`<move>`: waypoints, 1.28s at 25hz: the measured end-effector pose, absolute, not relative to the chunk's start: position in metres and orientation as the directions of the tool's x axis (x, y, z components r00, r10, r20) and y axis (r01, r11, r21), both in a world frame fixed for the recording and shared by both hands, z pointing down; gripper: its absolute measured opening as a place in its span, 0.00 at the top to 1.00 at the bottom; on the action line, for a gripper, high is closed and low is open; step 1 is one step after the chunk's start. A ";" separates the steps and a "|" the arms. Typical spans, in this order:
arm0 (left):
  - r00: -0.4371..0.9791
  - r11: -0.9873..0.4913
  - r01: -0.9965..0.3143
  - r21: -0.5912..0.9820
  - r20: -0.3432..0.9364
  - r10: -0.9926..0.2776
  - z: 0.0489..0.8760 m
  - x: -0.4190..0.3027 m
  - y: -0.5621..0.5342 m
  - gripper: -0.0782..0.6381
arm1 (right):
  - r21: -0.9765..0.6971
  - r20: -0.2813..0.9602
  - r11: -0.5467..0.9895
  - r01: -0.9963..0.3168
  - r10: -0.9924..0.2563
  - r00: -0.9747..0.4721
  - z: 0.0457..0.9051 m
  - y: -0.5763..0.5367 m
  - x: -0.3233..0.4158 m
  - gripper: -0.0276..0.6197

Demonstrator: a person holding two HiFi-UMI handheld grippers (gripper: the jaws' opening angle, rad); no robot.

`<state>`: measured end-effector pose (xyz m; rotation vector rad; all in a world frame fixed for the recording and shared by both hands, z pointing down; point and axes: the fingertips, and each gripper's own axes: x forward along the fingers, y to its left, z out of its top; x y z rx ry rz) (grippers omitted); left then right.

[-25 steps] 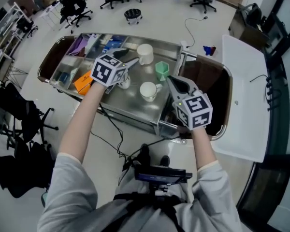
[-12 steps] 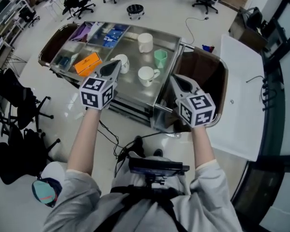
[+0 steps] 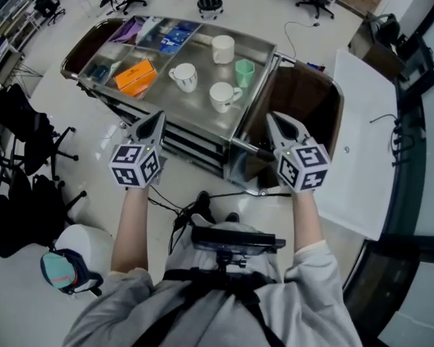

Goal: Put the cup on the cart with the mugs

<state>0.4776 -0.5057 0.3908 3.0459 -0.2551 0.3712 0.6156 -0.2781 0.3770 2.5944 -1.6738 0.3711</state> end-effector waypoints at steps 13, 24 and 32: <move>0.946 -0.978 -0.204 0.045 0.265 -0.185 0.406 0.443 -0.491 0.89 | -0.091 0.223 -0.426 -0.900 -0.889 0.399 0.388 -0.256 0.604 0.95; 0.948 -0.979 -0.197 0.050 0.264 -0.177 0.408 0.438 -0.484 0.89 | -0.085 0.227 -0.410 -0.908 -0.895 0.384 0.390 -0.256 0.602 0.95; 0.945 -0.978 -0.199 0.059 0.276 -0.176 0.412 0.437 -0.477 0.89 | -0.091 0.226 -0.400 -0.912 -0.900 0.372 0.388 -0.253 0.603 0.95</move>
